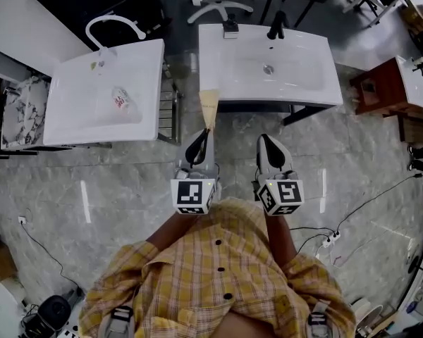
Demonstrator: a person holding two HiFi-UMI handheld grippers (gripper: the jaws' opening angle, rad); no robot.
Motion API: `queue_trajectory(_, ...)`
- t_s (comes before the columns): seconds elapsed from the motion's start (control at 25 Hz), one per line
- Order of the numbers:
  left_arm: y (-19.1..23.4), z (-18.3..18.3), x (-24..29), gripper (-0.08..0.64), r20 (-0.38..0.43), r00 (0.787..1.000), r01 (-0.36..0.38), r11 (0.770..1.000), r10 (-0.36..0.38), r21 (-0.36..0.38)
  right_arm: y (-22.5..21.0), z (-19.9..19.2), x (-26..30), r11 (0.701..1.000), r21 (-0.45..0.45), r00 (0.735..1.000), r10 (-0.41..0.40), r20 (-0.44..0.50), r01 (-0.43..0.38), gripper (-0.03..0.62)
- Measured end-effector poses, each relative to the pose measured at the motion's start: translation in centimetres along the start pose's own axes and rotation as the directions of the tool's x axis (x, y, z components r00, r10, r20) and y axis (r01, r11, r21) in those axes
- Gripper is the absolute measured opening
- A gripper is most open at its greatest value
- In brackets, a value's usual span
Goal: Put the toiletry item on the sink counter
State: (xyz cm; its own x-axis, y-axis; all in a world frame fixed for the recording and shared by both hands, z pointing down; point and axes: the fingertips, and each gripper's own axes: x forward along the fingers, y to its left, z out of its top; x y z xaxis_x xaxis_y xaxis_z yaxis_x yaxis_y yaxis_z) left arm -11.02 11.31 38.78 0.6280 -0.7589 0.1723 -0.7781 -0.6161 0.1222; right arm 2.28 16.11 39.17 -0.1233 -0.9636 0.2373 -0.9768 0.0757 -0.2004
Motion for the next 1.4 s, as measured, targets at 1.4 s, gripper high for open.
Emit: queue_trajectory(1.4,6.2,1.0,14.5,0.003,-0.067,0.993,-0.103,0.994,0.101,-0.023,-4.5,4.5,16.6,0.990,-0.025,0.990,0.139,-0.022,-0.140,-0.001)
